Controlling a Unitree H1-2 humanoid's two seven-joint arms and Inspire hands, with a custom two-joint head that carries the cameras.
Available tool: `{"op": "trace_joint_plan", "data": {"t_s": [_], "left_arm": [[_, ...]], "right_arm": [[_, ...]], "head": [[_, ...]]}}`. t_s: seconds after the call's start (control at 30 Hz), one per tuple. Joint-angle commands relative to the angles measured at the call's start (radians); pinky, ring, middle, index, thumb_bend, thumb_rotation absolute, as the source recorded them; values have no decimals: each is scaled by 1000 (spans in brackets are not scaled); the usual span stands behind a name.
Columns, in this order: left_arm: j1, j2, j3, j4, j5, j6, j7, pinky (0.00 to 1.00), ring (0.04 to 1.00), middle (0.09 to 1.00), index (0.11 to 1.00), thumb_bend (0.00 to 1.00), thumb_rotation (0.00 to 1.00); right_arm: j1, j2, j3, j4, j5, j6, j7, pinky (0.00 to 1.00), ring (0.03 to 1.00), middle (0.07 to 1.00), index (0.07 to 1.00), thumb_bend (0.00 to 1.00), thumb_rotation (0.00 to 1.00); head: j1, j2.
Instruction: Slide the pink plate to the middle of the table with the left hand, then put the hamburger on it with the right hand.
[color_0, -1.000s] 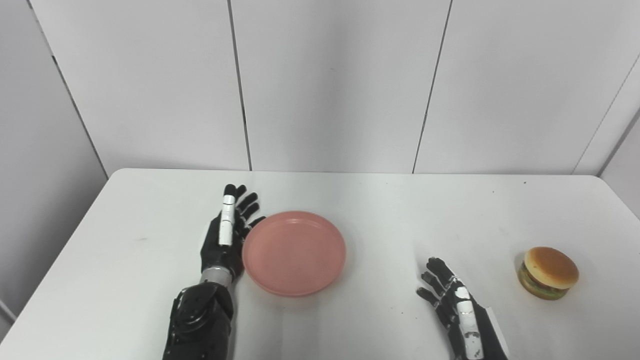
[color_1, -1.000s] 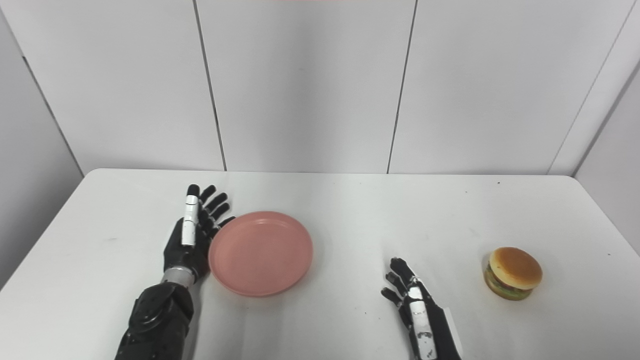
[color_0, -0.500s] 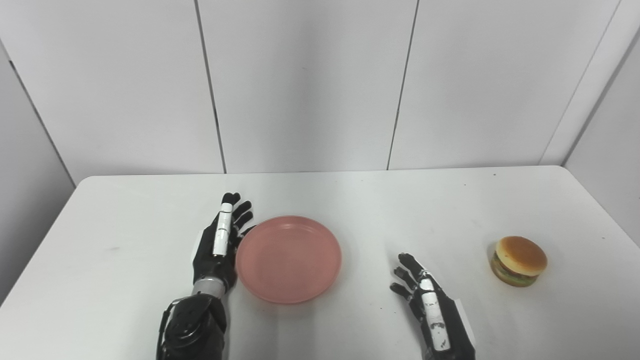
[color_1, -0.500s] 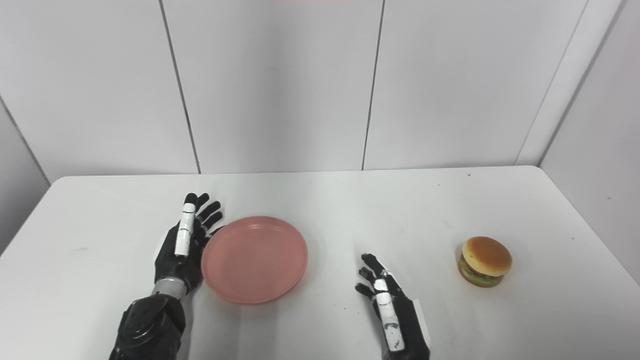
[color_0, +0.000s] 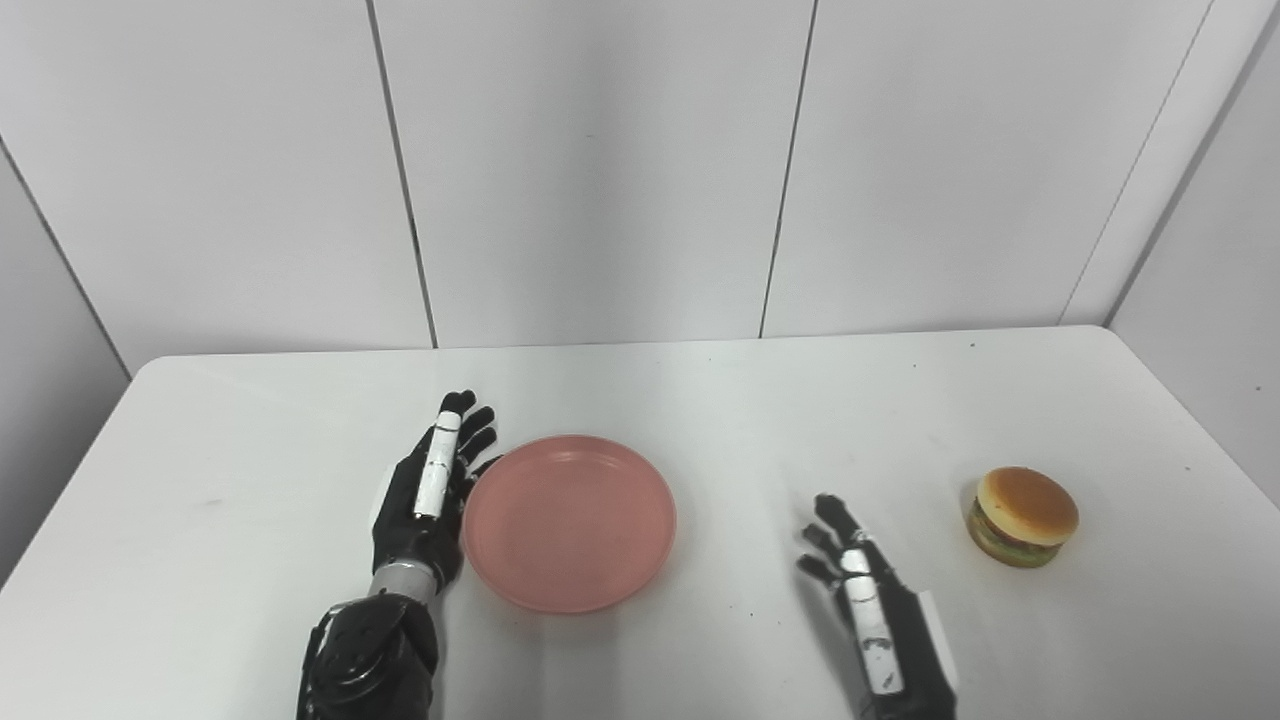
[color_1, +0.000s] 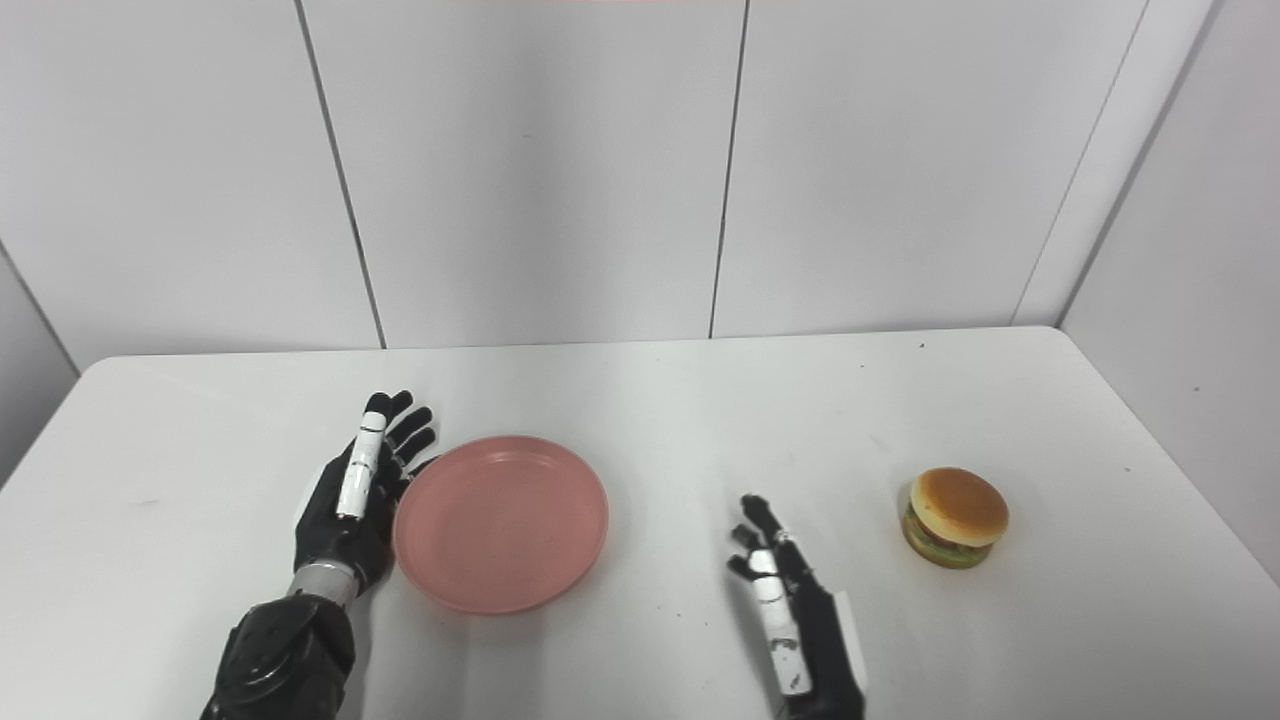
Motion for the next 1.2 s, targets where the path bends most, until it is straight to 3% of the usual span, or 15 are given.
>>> {"op": "trace_joint_plan", "data": {"t_s": [0.0,0.1,0.17,0.27,0.37,0.47,0.57,0.6,0.77,0.9,1.0,1.17], "left_arm": [[-25,-7,-1,4,-10,-7,-9,794,901,867,835,626,780],[-30,-10,-1,4,-6,-3,-5,795,896,867,839,631,784],[-31,-15,-7,10,-1,-11,-5,799,899,863,827,627,784],[-29,-24,-12,19,3,-20,-3,800,903,860,819,635,772],[-22,-32,-13,14,2,-18,-1,793,898,857,834,636,775],[-10,-27,-16,7,2,-20,-15,780,901,864,844,629,791],[1,-23,-13,10,-7,-24,-27,797,908,876,850,620,791],[3,-24,-10,11,-9,-23,-28,799,909,883,864,613,791],[3,-28,-2,-1,-9,-9,-24,804,904,882,866,585,782],[-8,-28,-1,26,-3,-22,-26,801,907,876,857,587,793],[-16,-26,1,45,-6,-27,-33,807,909,881,864,587,794],[-24,-21,2,39,-1,-22,-32,779,901,866,858,604,797]], "right_arm": [[-28,-47,-20,-50,-67,-82,-13,824,868,878,883,723,994],[-73,-78,-57,-63,-82,-105,-22,787,820,817,860,720,1000],[-115,-92,-90,-90,-47,-87,-27,736,742,725,807,782,1000],[-165,-134,-130,-133,-15,-41,-12,654,655,647,758,766,1000],[-223,-216,-184,-155,-74,-8,-12,577,597,616,715,747,1000],[-274,-265,-233,-139,-100,2,-33,586,602,620,648,743,1000],[-310,-311,-258,-104,-204,31,-53,592,611,633,644,772,1000],[-319,-333,-261,-89,-250,43,-56,603,630,654,663,739,1000],[-346,-456,-240,14,-479,2,-89,621,672,677,655,729,1000],[-366,-551,-188,137,-707,-17,-187,632,668,660,632,776,1000],[-382,-594,-141,247,-801,-8,-253,783,659,652,637,780,1000],[-371,-615,-95,277,-829,73,-164,820,711,685,674,791,1000]], "head": [[-10,2],[-16,1],[-21,-3],[-28,-9],[-48,-17],[-57,-24],[-69,-35],[-68,-36],[-71,-40],[-70,-60],[-72,-62],[-77,-54]]}}
